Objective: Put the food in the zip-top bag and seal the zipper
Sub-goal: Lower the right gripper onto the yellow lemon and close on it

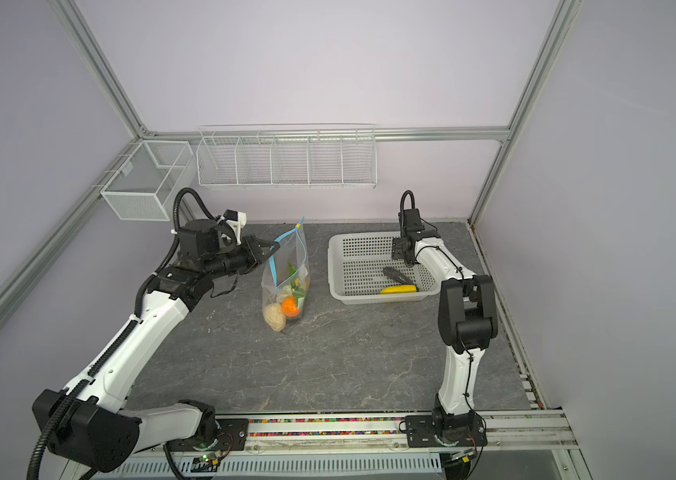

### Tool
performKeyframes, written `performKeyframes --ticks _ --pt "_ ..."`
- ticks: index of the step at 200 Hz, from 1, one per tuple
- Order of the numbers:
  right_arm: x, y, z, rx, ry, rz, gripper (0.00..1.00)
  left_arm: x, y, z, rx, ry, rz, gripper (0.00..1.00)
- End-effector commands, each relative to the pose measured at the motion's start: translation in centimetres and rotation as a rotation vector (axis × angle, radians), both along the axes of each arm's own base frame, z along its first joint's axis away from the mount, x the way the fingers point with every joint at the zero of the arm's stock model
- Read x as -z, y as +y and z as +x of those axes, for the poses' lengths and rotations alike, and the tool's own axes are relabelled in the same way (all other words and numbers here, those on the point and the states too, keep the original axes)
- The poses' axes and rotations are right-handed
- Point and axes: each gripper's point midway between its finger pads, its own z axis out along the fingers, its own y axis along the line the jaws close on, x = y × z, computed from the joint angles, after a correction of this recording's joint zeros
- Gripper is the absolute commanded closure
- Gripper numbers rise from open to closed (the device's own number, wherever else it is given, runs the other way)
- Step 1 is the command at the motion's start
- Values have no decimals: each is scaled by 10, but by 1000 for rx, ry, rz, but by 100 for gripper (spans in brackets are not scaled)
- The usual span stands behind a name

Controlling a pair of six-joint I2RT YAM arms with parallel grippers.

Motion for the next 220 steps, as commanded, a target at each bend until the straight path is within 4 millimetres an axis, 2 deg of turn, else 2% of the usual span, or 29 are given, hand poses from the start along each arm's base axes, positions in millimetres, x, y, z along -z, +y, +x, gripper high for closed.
performKeyframes --ticks 1,41,73,139,158,201,220 --pt "9 -2 12 -21 26 -30 24 -7 1 5 -9 -39 34 100" --pt "30 -5 28 -11 95 -41 24 7 2 13 -30 -5 49 100" --pt "50 -2 25 1 155 -17 25 9 -1 16 -24 -5 29 100" --pt "74 -2 28 -13 227 -33 24 13 0 18 -28 -7 19 100" --pt "82 2 27 -21 239 -15 28 15 -2 19 -20 -1 17 100" --pt "73 2 32 -17 209 -12 45 10 -1 18 -21 -3 12 100" --pt "67 3 33 -23 194 -7 48 11 -2 16 -17 1 5 100"
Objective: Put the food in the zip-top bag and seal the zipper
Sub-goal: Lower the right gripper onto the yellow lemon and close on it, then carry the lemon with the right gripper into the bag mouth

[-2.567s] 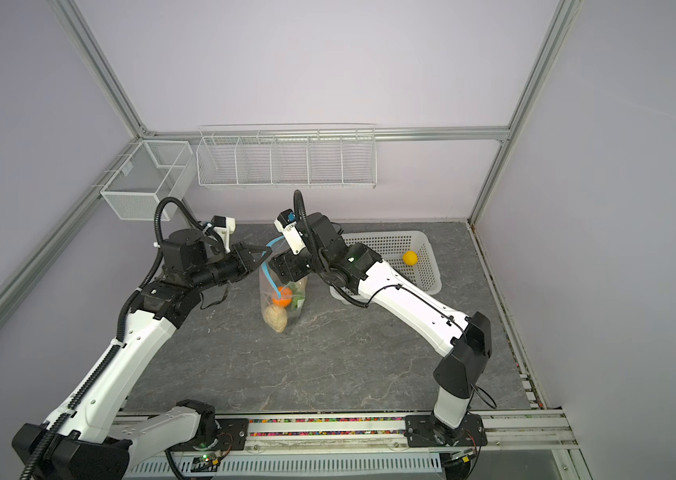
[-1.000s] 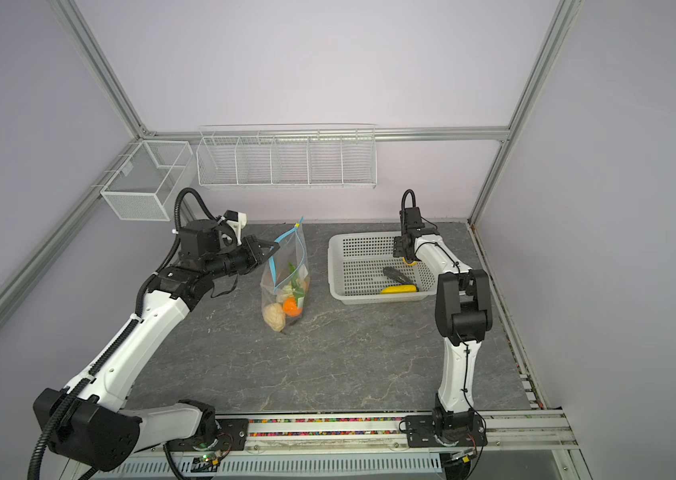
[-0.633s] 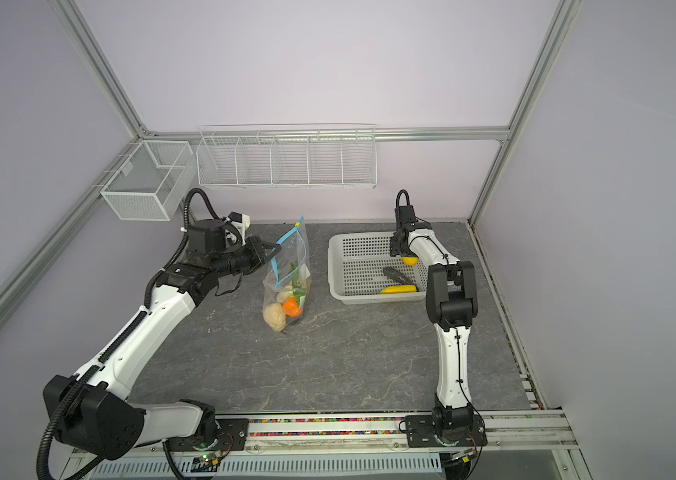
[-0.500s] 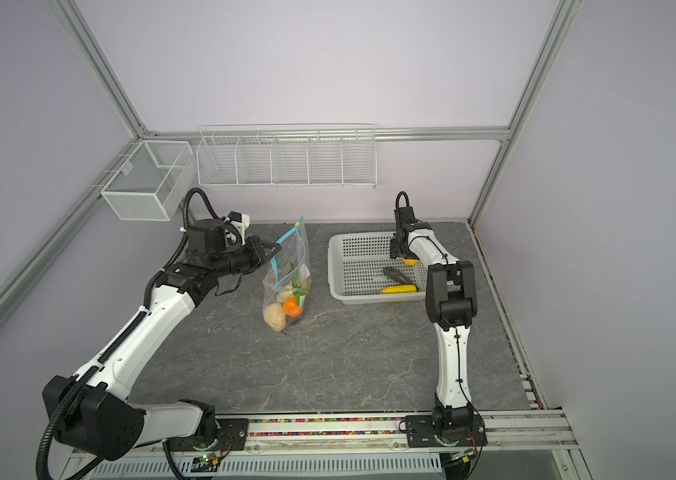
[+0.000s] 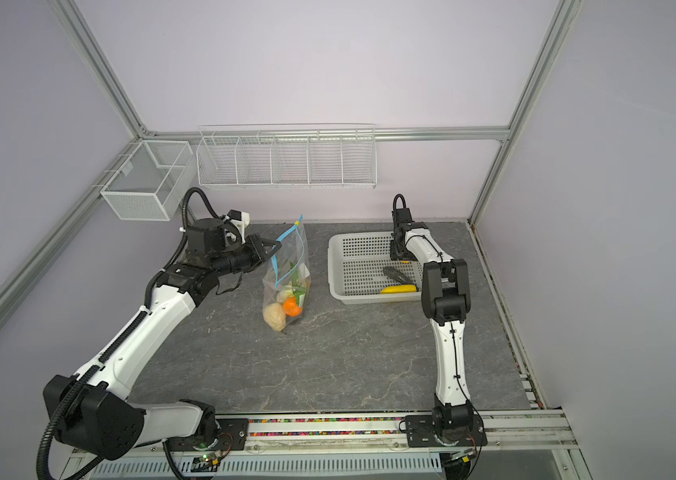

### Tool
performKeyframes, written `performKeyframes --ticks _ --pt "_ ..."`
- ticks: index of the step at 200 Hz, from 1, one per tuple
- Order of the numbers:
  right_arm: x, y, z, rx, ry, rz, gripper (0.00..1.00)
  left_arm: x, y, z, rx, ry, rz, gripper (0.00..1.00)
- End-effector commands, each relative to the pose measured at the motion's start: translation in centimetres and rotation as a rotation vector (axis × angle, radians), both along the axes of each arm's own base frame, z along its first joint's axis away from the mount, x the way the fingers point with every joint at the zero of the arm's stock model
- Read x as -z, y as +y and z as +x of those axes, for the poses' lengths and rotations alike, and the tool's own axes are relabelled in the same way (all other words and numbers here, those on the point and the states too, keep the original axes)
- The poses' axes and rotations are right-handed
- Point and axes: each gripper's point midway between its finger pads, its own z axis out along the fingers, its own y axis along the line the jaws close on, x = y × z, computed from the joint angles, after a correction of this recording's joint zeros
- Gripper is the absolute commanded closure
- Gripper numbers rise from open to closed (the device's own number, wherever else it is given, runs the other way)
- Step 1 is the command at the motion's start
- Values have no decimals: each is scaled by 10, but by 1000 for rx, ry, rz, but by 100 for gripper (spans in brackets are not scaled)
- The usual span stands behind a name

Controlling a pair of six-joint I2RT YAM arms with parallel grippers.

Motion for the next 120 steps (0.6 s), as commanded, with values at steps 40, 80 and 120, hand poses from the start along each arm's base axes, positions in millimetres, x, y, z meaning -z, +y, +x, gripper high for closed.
performKeyframes --ticks 40,80,120 --pt "-28 5 -10 -23 -32 34 54 2 -1 -3 5 3 -33 100" --pt "-78 12 -7 -38 -105 50 56 2 4 -7 -9 -3 -5 100" --pt "-125 47 -42 -117 -158 77 56 -9 9 -15 -22 -41 -21 100"
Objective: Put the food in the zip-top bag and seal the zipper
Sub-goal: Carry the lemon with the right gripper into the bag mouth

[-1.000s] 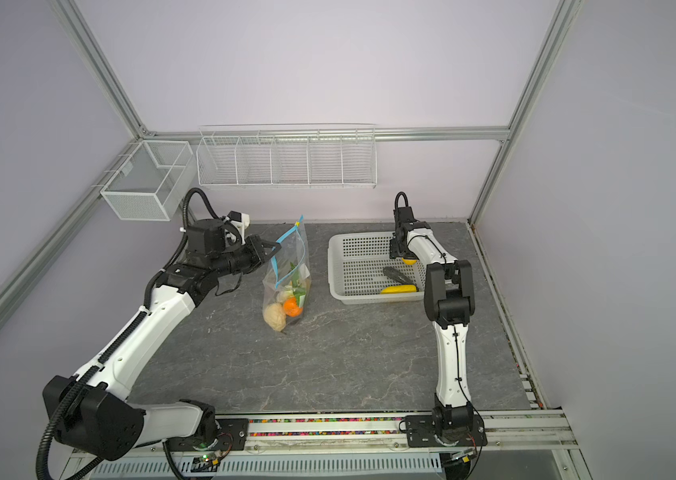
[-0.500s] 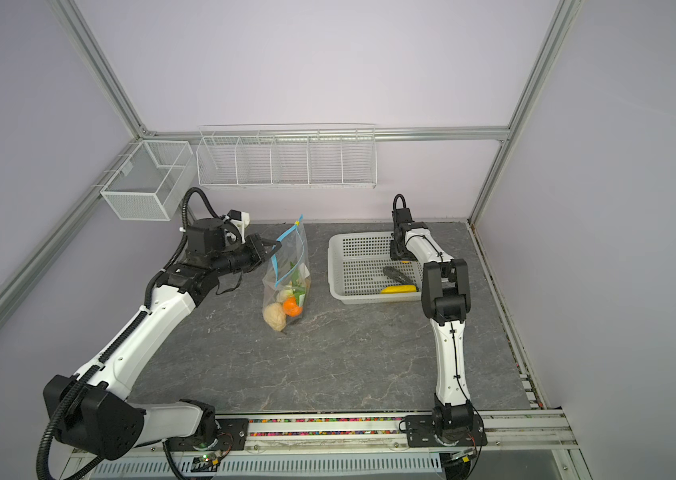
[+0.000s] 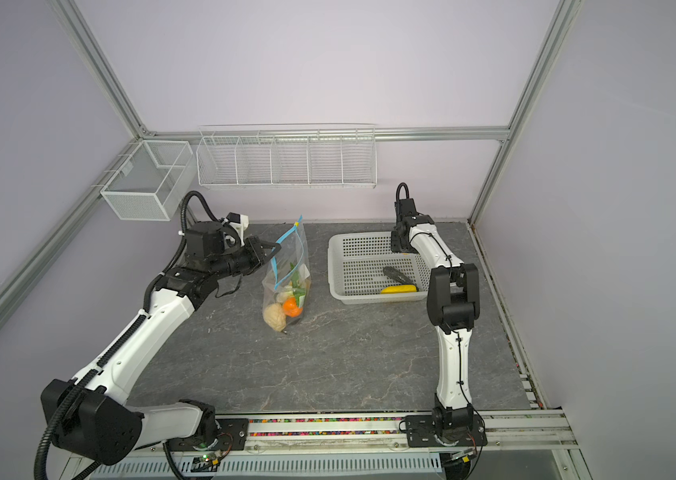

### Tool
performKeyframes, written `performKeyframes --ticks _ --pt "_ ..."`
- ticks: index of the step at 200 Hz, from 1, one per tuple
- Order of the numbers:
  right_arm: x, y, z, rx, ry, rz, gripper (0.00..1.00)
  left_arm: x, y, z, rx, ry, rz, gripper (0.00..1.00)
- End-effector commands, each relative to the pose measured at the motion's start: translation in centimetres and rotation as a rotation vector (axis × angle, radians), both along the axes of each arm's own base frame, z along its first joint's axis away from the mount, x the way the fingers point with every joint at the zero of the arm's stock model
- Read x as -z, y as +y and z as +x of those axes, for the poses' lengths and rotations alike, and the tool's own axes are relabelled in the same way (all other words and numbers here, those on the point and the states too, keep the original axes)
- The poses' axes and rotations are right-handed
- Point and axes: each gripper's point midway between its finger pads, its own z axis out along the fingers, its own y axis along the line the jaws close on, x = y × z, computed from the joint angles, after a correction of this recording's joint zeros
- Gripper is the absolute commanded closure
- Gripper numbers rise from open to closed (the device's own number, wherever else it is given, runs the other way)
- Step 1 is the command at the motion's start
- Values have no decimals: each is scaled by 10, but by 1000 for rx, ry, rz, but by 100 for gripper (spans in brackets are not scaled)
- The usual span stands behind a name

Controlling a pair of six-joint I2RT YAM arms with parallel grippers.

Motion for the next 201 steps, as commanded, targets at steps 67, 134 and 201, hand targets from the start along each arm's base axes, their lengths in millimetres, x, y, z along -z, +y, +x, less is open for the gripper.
performKeyframes --ticks 67,134,201 --pt "-131 145 -123 -395 -164 222 57 -27 8 -13 -14 -76 -11 100" --pt "-233 260 -216 -875 -459 439 57 -32 13 -20 -28 -99 -20 100" --pt "-232 335 -241 -1050 -445 452 56 -41 16 -25 -37 -124 -27 100"
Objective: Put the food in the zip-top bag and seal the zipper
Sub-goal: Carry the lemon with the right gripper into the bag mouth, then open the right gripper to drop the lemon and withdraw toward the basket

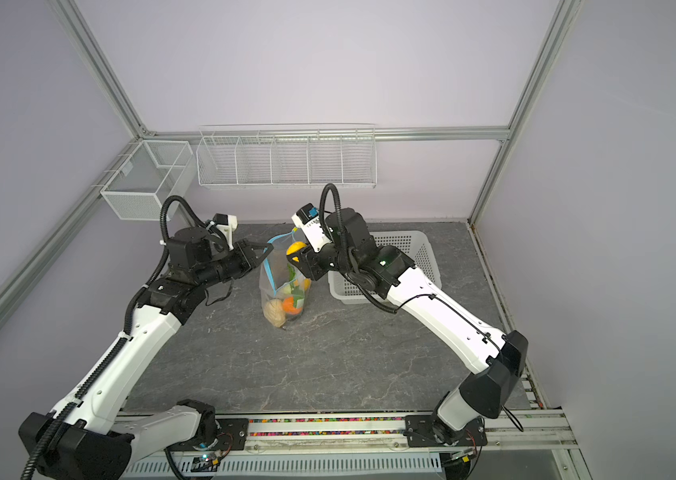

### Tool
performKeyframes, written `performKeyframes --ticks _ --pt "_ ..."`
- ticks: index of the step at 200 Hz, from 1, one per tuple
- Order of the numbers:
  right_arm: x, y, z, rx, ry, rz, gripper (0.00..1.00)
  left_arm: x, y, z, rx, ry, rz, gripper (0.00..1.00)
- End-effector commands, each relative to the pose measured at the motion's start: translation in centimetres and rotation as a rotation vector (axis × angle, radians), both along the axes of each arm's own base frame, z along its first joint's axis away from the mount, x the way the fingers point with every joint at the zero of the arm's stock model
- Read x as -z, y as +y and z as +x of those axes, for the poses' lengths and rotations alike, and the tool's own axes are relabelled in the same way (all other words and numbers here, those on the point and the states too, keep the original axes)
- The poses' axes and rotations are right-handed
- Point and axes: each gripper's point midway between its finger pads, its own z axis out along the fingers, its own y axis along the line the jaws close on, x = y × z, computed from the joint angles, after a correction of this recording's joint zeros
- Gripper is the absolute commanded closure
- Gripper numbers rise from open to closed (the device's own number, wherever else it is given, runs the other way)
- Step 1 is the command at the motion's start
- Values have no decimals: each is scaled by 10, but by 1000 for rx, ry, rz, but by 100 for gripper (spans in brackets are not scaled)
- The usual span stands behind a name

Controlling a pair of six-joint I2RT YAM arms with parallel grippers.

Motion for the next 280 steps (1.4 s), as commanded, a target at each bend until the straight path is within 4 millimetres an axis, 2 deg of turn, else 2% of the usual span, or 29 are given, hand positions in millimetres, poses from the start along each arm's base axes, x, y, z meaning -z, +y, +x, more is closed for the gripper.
performKeyframes --ticks 1,22,40,63,85,115,140,174,195,207,233,248,261,280 --pt "10 22 2 -50 -27 -44 56 -13 3 -2 -12 -47 -12 100" --pt "34 22 7 -27 4 -123 57 -11 3 -4 -6 -37 -11 100" --pt "46 19 12 -3 6 -154 57 -10 4 -4 -14 -42 -15 100" --pt "49 18 18 7 9 -163 56 -8 2 -4 -4 -29 -21 100" --pt "52 21 19 2 14 -172 51 -5 2 -4 -7 -20 -34 100" --pt "50 20 18 -8 13 -187 38 -5 0 -3 1 -15 -51 100" --pt "57 20 18 -6 26 -196 30 -1 1 -3 -7 -12 -49 100" --pt "57 13 15 9 28 -182 28 6 -2 2 -3 -4 -62 100" --pt "61 5 2 15 74 -140 30 14 1 4 -17 10 -40 100" --pt "64 -7 -2 44 94 -129 30 16 1 7 -19 13 -47 100" --pt "67 -47 4 179 135 -135 33 20 -2 13 -8 15 -36 100" --pt "72 -75 11 276 145 -160 34 23 -3 16 -11 24 -40 100" --pt "75 -104 19 368 165 -189 37 18 -6 16 7 26 -50 100" --pt "75 -135 21 444 173 -235 37 16 -5 16 9 5 -28 100"
